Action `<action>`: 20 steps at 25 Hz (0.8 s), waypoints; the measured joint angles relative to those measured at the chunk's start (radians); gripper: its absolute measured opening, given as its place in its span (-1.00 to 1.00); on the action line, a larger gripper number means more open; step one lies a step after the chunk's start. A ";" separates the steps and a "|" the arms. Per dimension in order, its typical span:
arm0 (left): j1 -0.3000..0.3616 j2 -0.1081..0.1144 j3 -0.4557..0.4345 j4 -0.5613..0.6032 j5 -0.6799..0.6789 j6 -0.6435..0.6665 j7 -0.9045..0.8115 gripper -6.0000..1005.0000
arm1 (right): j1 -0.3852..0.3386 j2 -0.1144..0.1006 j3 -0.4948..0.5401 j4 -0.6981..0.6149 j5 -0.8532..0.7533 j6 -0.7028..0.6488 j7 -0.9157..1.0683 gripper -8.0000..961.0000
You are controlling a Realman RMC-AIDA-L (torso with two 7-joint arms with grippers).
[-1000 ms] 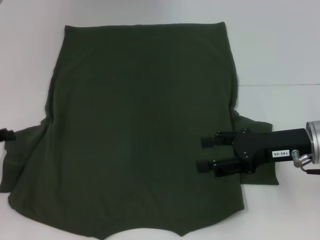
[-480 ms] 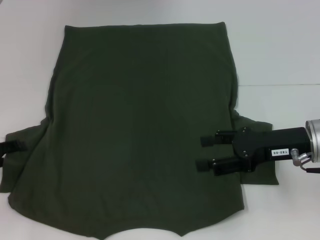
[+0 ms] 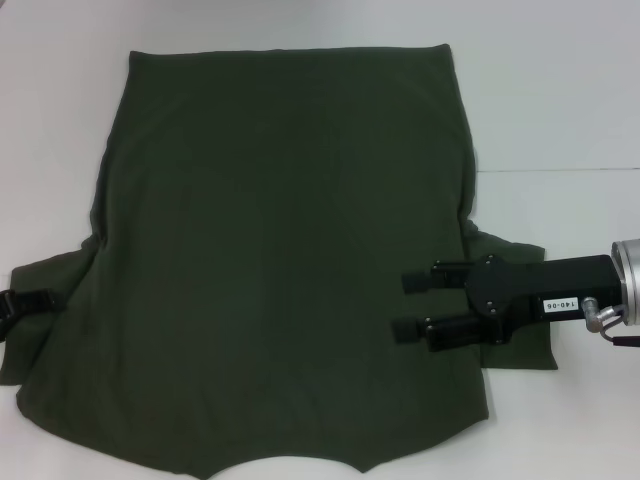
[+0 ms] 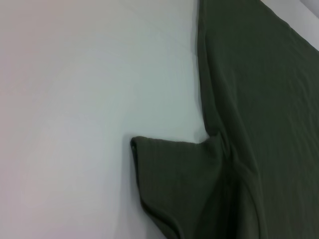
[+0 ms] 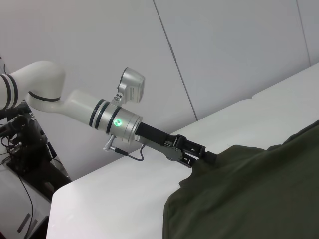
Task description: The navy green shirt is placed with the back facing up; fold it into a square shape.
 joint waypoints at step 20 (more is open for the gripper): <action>0.005 -0.003 -0.003 0.000 0.000 -0.012 0.015 -0.44 | 0.000 0.003 0.000 0.000 0.000 0.000 0.007 0.90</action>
